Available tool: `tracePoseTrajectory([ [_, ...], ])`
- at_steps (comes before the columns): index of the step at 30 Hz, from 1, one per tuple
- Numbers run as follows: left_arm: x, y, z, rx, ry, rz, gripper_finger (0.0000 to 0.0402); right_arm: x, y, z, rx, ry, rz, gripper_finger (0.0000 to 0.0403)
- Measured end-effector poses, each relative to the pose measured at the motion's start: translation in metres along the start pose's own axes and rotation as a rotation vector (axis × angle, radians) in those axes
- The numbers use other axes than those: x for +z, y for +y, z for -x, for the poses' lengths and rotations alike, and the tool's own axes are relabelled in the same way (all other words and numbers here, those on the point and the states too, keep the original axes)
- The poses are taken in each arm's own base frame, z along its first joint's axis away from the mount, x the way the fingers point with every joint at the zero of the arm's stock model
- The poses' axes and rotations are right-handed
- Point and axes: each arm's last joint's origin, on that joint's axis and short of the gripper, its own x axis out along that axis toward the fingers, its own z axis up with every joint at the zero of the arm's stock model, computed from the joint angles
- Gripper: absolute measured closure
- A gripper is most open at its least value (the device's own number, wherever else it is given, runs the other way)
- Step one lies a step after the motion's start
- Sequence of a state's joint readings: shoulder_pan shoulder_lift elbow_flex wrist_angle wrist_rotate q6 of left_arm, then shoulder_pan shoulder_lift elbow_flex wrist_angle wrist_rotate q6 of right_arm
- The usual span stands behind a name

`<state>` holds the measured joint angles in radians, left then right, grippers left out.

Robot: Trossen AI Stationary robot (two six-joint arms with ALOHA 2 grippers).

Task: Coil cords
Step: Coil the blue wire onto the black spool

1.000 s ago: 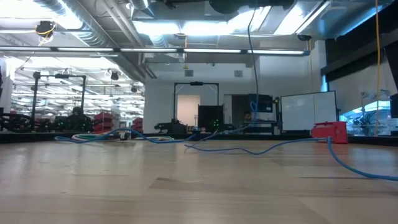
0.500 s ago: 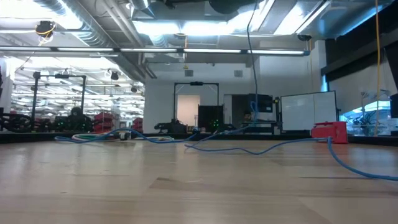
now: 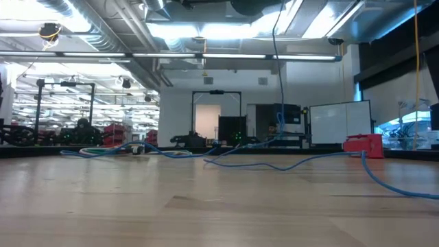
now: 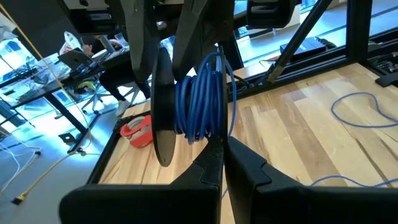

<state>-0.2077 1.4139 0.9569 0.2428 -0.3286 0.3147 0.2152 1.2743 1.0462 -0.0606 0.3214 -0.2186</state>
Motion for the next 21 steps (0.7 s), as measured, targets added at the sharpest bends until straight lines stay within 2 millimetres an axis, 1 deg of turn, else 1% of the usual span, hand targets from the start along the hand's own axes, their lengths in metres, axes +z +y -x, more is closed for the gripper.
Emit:
tracePoseTrajectory([
  [2, 0.000, 0.000, 0.000, 0.000, 0.000, 0.000, 0.0400, 0.000, 0.000, 0.000, -0.001, 0.000, 0.019, 0.0331],
  [6, 0.000, 0.000, 0.000, 0.001, -0.002, 0.008, 0.0400, 0.000, 0.000, 0.000, 0.000, 0.002, 0.053, 0.0387],
  [7, 0.000, 0.000, 0.000, -0.001, -0.002, 0.019, 0.0400, 0.000, 0.000, 0.000, -0.001, 0.003, 0.054, 0.0393],
  [11, -0.001, -0.003, 0.001, -0.031, 0.021, 0.116, 0.0400, -0.001, 0.000, -0.001, -0.036, 0.016, 0.054, 0.0383],
  [15, -0.003, -0.003, 0.001, -0.035, 0.038, 0.147, 0.0390, -0.002, -0.001, -0.001, -0.064, 0.024, 0.055, 0.0395],
  [17, -0.006, -0.004, 0.001, -0.045, 0.065, 0.147, 0.0371, 0.000, -0.002, 0.001, -0.097, 0.020, 0.050, 0.0394],
  [21, -0.012, -0.008, 0.001, -0.087, 0.118, 0.131, 0.0319, 0.010, -0.008, 0.012, -0.264, 0.013, 0.039, 0.0388],
])
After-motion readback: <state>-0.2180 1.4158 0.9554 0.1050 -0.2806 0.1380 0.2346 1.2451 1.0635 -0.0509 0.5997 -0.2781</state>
